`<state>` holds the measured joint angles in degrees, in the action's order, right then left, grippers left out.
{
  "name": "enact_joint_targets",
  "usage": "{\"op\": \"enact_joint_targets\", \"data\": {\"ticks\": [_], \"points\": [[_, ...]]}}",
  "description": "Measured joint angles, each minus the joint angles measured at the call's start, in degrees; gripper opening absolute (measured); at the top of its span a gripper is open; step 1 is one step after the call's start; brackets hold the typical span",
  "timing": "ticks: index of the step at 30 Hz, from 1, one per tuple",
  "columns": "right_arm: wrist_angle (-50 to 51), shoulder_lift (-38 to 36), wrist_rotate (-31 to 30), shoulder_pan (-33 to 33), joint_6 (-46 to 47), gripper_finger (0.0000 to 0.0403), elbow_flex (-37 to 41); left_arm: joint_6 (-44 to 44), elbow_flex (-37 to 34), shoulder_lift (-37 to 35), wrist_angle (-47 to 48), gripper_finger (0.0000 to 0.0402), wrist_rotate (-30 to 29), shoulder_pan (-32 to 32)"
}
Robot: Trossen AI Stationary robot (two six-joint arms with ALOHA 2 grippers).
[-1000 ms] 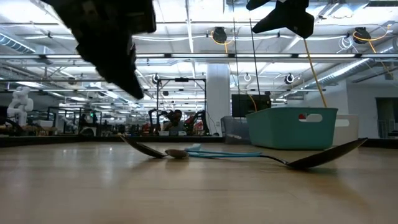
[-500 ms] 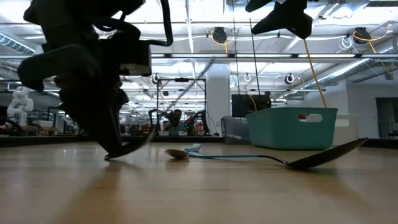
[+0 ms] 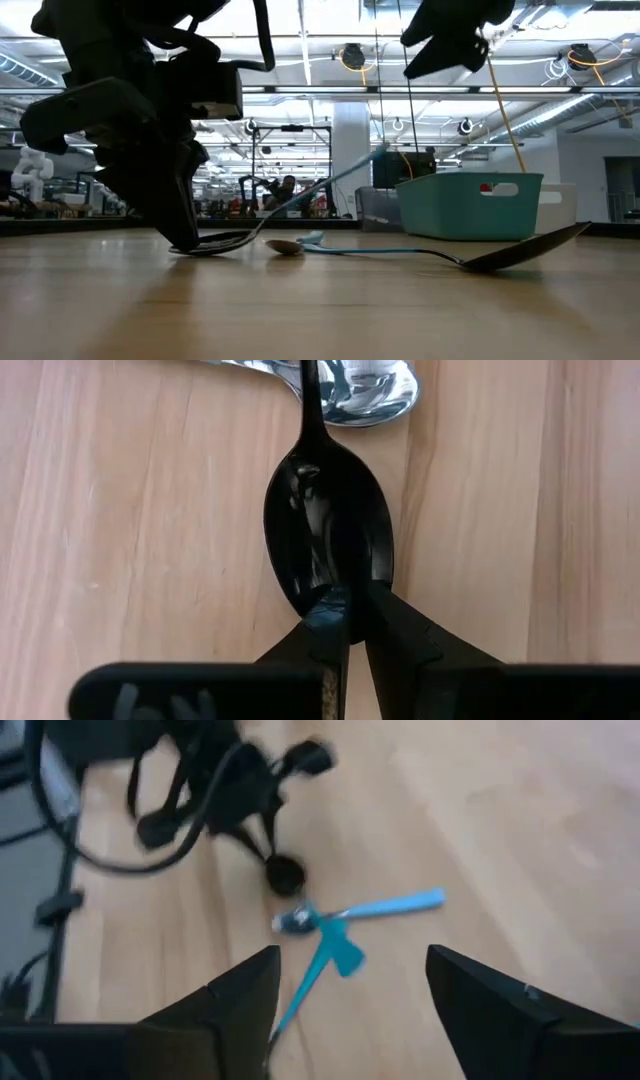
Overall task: Sort silverware by color (type)
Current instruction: Put the blue spoon into the green bin
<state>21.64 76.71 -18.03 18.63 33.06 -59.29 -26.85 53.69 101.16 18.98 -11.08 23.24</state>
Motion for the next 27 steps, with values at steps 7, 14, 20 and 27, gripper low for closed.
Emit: {"op": "enact_joint_targets", "data": {"ticks": [7,14,20,27], "points": [[-1.0,6.7,9.3,-2.8,-8.0,0.0267,0.0,0.9,0.0,0.0,-0.4,0.0035,-0.3,0.0],[-4.0,10.9,9.4,-3.3,-18.6,0.0267,0.0,2.2,0.0,0.0,-0.9,0.0035,-0.3,0.0],[-3.8,13.3,9.4,-3.3,-26.6,0.0267,0.0,3.1,0.0,0.0,-1.3,0.0035,-0.3,0.0],[-5.2,15.9,9.3,-3.6,-31.7,0.0251,0.0,3.1,-0.1,0.0,-1.5,0.0035,-0.3,0.0]]}}
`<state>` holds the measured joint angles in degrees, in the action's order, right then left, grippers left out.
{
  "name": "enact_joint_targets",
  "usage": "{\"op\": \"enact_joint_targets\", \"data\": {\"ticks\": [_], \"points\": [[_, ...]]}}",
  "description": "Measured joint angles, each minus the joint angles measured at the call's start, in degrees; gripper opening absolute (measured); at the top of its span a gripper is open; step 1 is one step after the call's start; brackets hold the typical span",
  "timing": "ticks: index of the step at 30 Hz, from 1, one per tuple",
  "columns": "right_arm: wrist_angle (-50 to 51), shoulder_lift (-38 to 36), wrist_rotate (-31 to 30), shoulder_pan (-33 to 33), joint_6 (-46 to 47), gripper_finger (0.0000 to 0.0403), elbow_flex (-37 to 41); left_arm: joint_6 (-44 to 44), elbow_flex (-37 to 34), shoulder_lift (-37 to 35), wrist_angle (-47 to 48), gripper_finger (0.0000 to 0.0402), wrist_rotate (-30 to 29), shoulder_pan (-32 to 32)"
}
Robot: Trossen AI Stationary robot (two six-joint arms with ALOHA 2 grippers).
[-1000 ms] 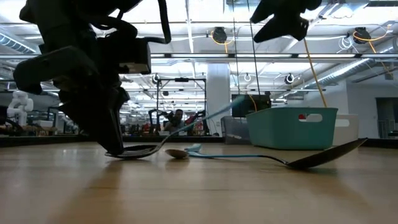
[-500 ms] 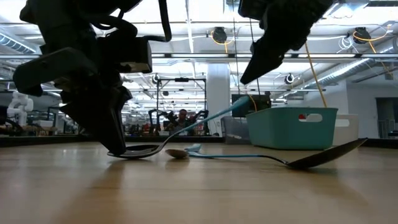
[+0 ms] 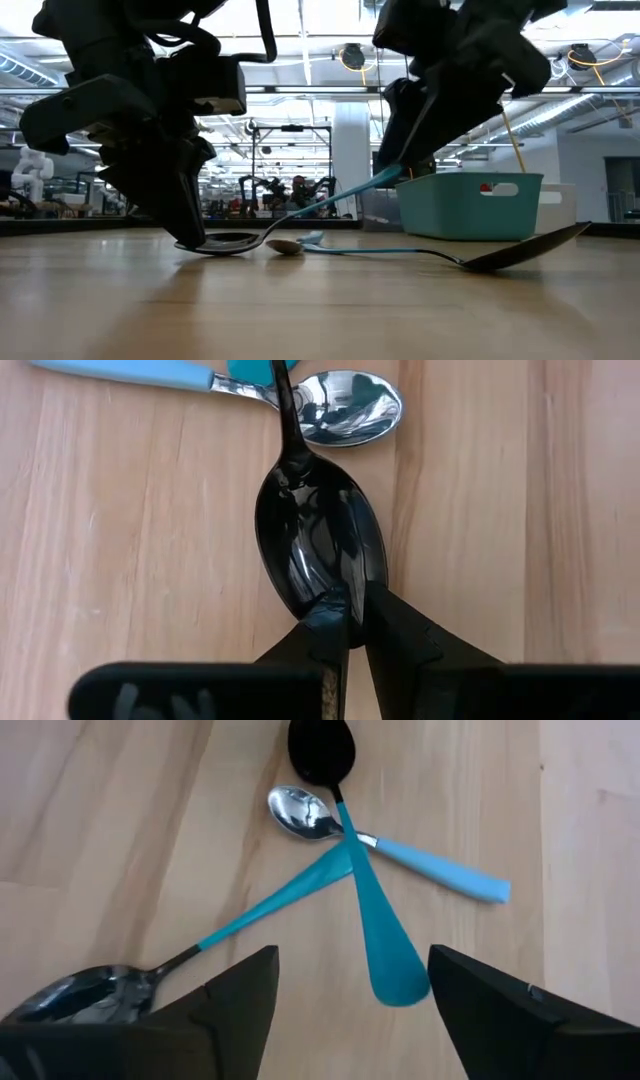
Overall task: Sort silverware by color (type)
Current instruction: Put the blue spoon into the green bin
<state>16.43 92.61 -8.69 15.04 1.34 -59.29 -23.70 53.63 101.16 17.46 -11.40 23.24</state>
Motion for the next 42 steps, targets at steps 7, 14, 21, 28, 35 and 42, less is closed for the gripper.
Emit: {"op": "enact_joint_targets", "data": {"ticks": [7,14,21,28,35,42], "points": [[-2.6,2.0,0.0,-1.2,-2.2,0.023,0.0,0.0,0.0,0.0,-0.2,0.0035,0.0,0.0],[-2.7,2.0,1.9,-2.4,-4.5,0.0207,0.0,1.3,0.0,0.0,-0.6,0.0035,0.0,0.0],[-2.7,2.0,4.5,-4.4,-7.2,0.0194,0.0,2.9,0.0,0.0,-0.6,0.0035,0.0,0.0],[-2.7,2.7,9.0,-6.3,-9.3,0.0194,0.0,3.1,0.0,0.0,-0.6,0.0035,0.0,0.0],[-1.5,3.7,8.9,-6.5,-11.5,0.0194,0.0,4.0,0.0,0.0,-0.6,0.0035,0.1,0.0],[-1.8,3.9,8.7,-6.5,-12.7,0.0166,0.0,4.1,0.0,0.0,-0.8,0.0035,0.1,0.0]]}}
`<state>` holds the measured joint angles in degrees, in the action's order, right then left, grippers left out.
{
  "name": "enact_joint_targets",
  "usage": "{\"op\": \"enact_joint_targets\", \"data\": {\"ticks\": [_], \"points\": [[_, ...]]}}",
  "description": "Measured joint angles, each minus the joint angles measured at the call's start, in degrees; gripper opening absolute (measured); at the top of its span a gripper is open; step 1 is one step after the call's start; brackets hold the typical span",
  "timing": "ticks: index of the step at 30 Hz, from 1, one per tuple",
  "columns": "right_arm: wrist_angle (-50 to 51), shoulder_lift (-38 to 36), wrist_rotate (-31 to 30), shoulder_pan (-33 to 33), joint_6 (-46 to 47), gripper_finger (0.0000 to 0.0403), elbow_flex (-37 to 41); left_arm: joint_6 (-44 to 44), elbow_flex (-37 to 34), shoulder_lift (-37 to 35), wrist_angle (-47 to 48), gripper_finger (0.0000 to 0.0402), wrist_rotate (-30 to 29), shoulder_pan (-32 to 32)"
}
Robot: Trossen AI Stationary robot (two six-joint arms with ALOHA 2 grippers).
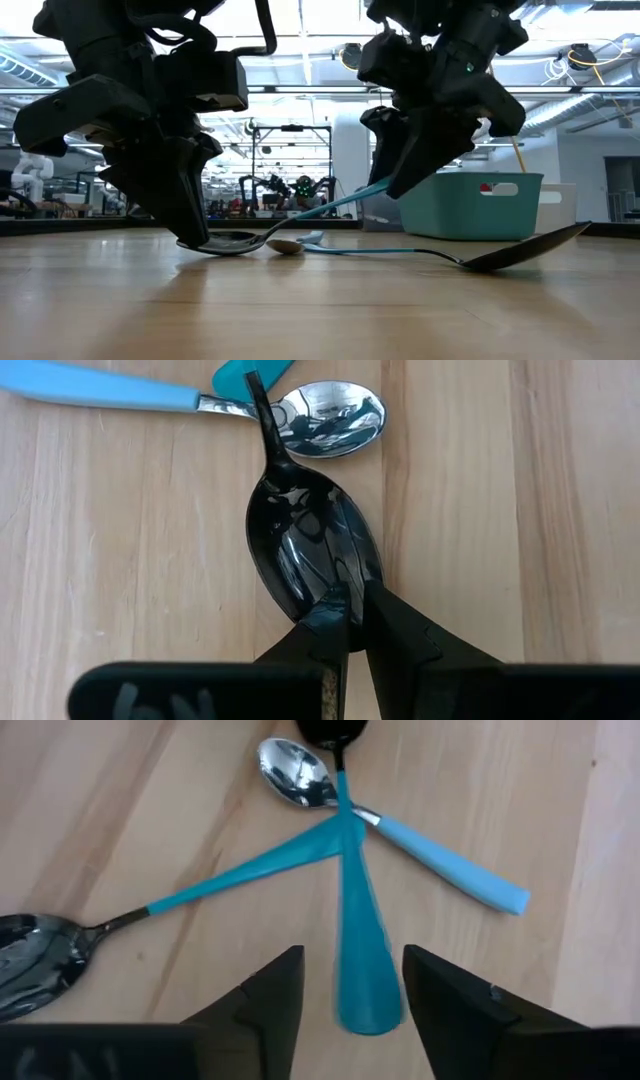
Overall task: Sort silverware by color (type)
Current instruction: Put the blue spoon into the green bin
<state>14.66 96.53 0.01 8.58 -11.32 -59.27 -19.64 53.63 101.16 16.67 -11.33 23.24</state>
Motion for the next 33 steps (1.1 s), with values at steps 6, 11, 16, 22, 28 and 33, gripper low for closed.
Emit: {"op": "enact_joint_targets", "data": {"ticks": [6,11,16,22,28,33], "points": [[0.2,0.0,0.0,0.0,-0.3,0.012,0.0,0.0,0.0,0.0,0.0,0.0035,0.0,0.0],[0.2,0.0,-0.1,0.0,-0.3,0.0083,0.0,0.0,0.0,0.0,-0.1,0.0035,0.1,0.0],[0.2,0.0,-0.1,0.0,-0.3,0.0077,0.0,0.0,0.0,0.0,-0.2,0.0035,0.1,0.0],[0.4,0.0,-0.2,0.0,-0.3,0.0078,0.0,-0.1,0.0,0.0,-0.2,0.0036,-0.3,-0.1],[0.7,0.0,-0.2,0.0,0.0,0.0076,0.0,-0.1,0.0,0.0,-0.3,0.0036,-0.5,-0.3],[0.6,0.0,-0.2,0.0,0.1,0.0074,0.0,-1.0,1.4,0.0,2.1,0.0036,-0.7,-0.3]]}}
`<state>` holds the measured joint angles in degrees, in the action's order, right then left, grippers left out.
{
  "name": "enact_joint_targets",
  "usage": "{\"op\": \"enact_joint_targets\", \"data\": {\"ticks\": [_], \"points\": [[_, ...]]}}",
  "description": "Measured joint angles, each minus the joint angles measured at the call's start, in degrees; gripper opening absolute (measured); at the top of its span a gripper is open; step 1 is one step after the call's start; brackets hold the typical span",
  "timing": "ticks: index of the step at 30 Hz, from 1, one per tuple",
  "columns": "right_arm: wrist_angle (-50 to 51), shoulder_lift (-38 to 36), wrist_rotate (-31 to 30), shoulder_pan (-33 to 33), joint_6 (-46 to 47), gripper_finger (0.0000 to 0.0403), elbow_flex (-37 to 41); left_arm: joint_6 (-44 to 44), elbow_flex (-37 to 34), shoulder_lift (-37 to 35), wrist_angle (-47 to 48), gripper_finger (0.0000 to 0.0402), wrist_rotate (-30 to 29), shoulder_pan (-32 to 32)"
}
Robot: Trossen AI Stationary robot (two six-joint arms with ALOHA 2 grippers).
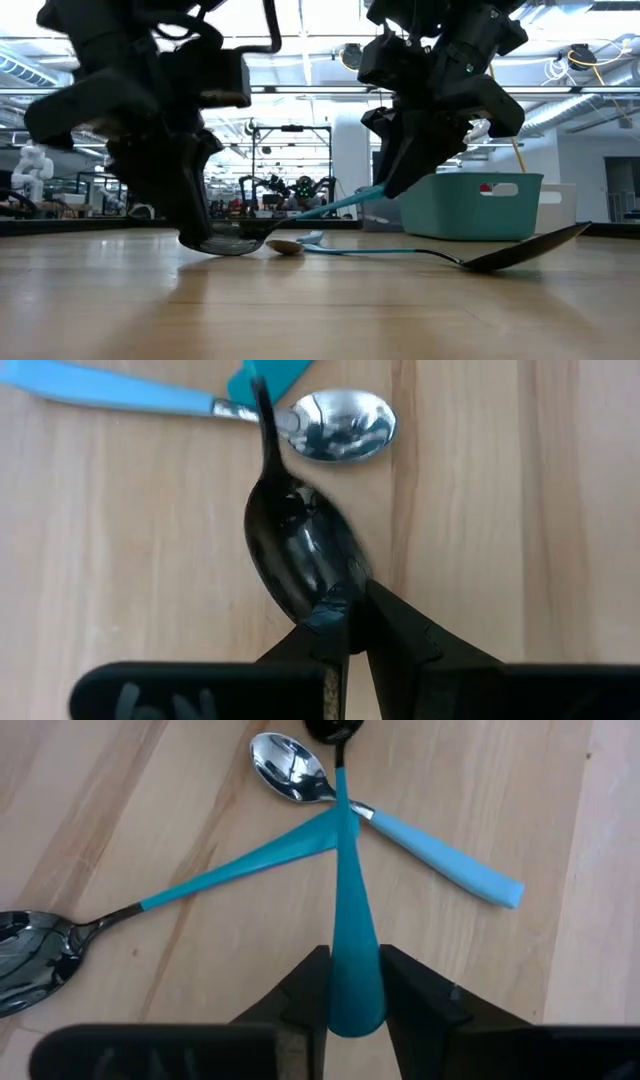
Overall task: Sort silverware by color (type)
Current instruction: Put the blue spoon into the green bin
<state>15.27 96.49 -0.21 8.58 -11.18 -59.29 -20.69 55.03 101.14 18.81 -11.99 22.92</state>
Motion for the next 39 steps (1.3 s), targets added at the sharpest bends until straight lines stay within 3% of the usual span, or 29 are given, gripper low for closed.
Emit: {"op": "enact_joint_targets", "data": {"ticks": [6,15,21,29,35,39], "points": [[0.1,0.0,0.3,0.0,1.2,0.0054,0.0,4.4,7.0,0.0,6.2,0.0046,-0.3,0.0],[0.6,0.0,0.6,0.0,4.2,0.0003,0.0,3.8,11.0,0.0,11.5,0.0141,-5.6,-2.7],[0.9,0.0,3.5,0.2,14.4,0.0043,0.0,0.6,10.9,0.0,16.2,0.0144,-4.7,-5.2],[0.5,0.0,0.3,3.1,24.7,0.0124,0.0,-2.0,10.9,0.0,13.9,0.0127,-0.2,-6.9],[-3.0,0.0,-4.6,3.5,32.9,0.0171,0.0,-15.5,10.9,-2.2,19.3,0.0127,2.6,-6.6],[-7.8,1.7,-5.8,3.7,34.7,0.0182,0.0,-22.6,10.9,-5.7,21.8,0.0127,1.8,-2.4]]}}
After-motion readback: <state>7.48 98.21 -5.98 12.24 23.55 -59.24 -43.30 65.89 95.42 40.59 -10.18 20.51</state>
